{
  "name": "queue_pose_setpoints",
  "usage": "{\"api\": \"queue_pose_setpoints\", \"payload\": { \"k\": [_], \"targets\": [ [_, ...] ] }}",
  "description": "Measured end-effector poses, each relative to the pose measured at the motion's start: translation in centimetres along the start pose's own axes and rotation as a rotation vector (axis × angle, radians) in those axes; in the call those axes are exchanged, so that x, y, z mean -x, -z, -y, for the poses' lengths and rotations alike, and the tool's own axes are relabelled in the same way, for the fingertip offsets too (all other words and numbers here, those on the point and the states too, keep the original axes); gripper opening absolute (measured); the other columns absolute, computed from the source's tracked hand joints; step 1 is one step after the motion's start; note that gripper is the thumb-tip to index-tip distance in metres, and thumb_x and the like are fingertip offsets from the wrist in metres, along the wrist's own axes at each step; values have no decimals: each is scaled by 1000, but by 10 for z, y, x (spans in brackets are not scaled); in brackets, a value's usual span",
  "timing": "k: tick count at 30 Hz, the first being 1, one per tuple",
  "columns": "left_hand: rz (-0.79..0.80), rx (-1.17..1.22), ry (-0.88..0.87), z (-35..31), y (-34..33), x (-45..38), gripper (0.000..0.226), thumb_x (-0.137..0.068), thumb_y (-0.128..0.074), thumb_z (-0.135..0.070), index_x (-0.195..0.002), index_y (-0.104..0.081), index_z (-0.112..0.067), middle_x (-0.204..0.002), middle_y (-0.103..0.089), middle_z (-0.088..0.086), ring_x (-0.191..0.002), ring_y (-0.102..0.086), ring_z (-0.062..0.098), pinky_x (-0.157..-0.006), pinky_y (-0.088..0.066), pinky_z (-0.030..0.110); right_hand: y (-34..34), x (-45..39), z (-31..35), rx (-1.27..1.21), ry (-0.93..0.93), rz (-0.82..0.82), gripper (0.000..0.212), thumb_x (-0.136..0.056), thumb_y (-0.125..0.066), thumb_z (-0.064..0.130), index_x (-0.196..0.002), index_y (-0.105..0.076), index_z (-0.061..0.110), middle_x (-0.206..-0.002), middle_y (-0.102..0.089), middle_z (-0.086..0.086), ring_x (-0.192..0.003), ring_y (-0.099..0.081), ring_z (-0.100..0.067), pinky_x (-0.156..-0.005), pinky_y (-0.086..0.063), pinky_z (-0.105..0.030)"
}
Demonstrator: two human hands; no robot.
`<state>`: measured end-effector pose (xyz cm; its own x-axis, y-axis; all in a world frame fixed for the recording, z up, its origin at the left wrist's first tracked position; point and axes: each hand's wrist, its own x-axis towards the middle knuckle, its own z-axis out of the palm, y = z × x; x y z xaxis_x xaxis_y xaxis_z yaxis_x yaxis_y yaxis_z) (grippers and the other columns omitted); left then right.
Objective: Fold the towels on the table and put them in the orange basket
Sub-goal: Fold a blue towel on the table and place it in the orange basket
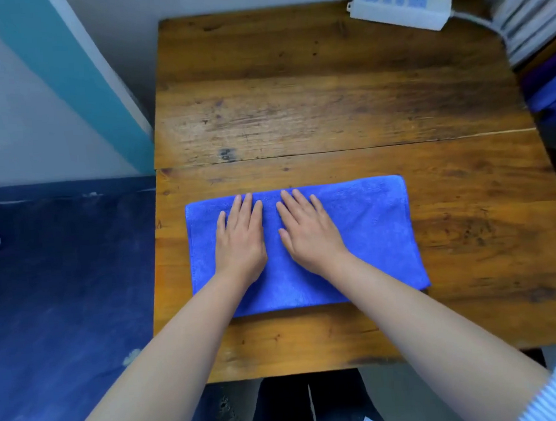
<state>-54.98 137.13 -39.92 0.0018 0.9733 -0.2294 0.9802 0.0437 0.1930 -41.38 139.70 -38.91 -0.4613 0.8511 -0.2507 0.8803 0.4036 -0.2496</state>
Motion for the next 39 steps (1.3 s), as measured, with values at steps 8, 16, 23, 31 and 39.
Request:
{"api": "queue_pose_setpoints", "payload": {
  "k": [8, 16, 23, 31, 39],
  "targets": [
    [35, 16, 81, 27, -4, -3, 65, -90, -25, -50, -146, -22, -16, -156, -11, 5, -145, -2, 27, -116, 0, 40, -6, -9, -40, 28, -110, 0, 61, -96, -30, 42, -147, -6, 19, -157, 0, 2, -145, 3, -17, -112, 14, -31],
    [6, 23, 212, 38, 2, -3, 80, -75, -11, -64, -143, -29, -26, -156, -13, 12, -144, -4, 33, -114, -6, 48, 6, 6, -98, 7, -358, -96, 59, -95, -34, 39, -146, -18, 13, -156, -12, -4, -145, -6, -23, -114, 4, -34],
    [19, 35, 215, 40, 1, -3, 72, -80, -23, -60, -143, -29, -28, -156, -11, 12, -144, -2, 32, -114, -6, 49, 16, 27, -131, -93, -572, -95, 57, -97, -29, 37, -147, -13, 17, -157, -3, -7, -145, 2, -25, -116, 2, -44],
    [15, 21, 106, 23, 3, 16, 62, -89, -33, -51, -142, -34, -18, -153, -18, 19, -143, -10, 36, -111, -7, 57, 0, 80, -59, -107, -436, -121, 68, -84, -21, 47, -142, -29, 14, -154, -15, -13, -143, -4, -31, -112, 1, -53],
    [97, -70, 29, 34, -5, 77, 71, -78, -23, -52, -131, -51, -13, -143, -38, 23, -133, -31, 47, -102, -27, 63, -21, 119, -57, -66, -493, -34, 59, -87, -34, 39, -141, -32, 17, -152, -23, -8, -143, -15, -31, -114, -9, -50]
  ]
}}
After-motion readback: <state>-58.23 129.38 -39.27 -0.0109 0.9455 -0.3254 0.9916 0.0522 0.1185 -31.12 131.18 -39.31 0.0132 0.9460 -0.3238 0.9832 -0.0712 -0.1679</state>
